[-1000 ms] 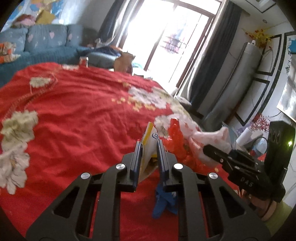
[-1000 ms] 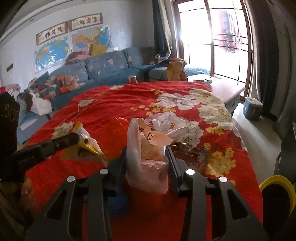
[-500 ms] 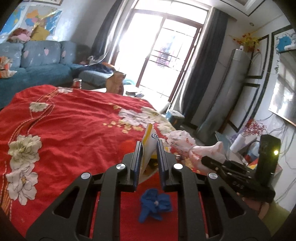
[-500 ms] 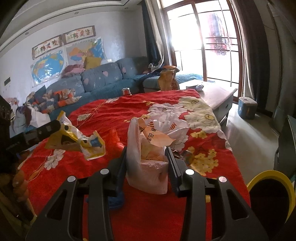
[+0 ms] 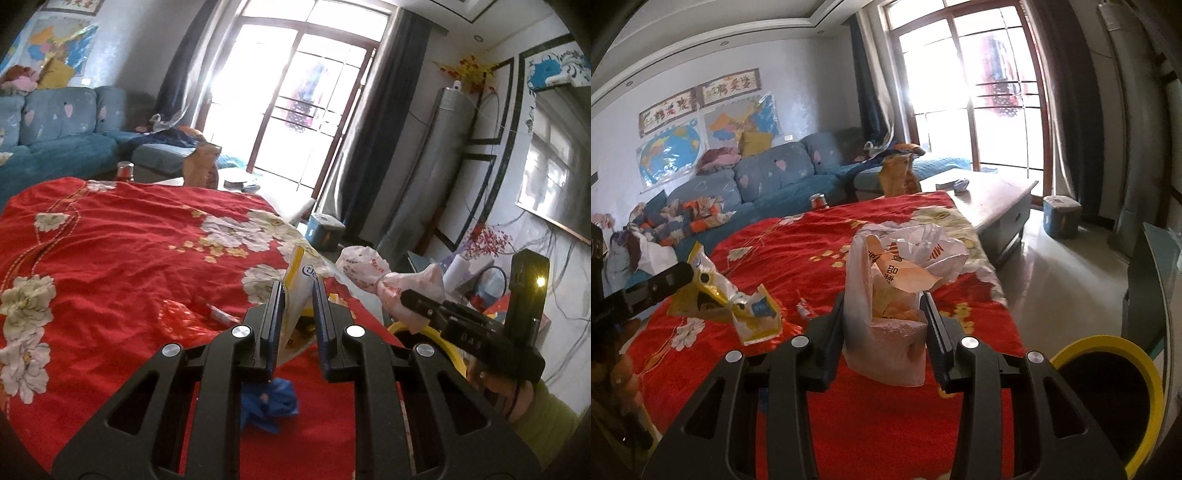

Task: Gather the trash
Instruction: 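Carry the yellow packet and white bag in both grippers over the yellow-rimmed bin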

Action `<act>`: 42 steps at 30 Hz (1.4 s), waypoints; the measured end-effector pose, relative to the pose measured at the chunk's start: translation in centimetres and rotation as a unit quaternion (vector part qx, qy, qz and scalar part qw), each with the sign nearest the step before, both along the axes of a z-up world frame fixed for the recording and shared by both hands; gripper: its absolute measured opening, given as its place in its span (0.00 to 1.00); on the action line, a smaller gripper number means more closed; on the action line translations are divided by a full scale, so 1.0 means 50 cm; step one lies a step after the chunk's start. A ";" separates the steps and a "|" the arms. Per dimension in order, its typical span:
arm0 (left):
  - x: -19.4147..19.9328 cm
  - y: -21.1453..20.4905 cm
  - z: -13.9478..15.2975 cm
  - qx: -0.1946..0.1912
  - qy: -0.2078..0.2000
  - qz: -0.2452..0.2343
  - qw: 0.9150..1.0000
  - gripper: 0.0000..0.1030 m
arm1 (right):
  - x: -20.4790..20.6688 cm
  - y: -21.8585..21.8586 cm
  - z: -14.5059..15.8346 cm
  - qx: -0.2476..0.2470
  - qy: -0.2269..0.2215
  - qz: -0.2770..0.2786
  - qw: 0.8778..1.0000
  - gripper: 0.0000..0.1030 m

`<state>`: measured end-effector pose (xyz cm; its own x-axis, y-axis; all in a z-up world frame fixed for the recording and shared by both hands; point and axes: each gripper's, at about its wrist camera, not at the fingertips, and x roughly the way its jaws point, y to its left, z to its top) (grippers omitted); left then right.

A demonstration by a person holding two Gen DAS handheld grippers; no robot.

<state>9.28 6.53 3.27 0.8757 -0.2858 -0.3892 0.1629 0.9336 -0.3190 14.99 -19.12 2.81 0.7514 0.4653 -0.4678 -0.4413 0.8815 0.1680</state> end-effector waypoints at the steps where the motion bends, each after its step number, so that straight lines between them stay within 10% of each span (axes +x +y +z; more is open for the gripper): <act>1: 0.000 -0.006 -0.001 0.001 0.001 -0.003 1.000 0.11 | -0.001 -0.008 0.000 0.000 0.000 -0.004 1.000 0.36; 42: 0.022 -0.263 -0.021 0.064 0.016 -0.111 0.992 0.11 | -0.041 -0.268 -0.037 0.010 0.013 -0.130 0.991 0.36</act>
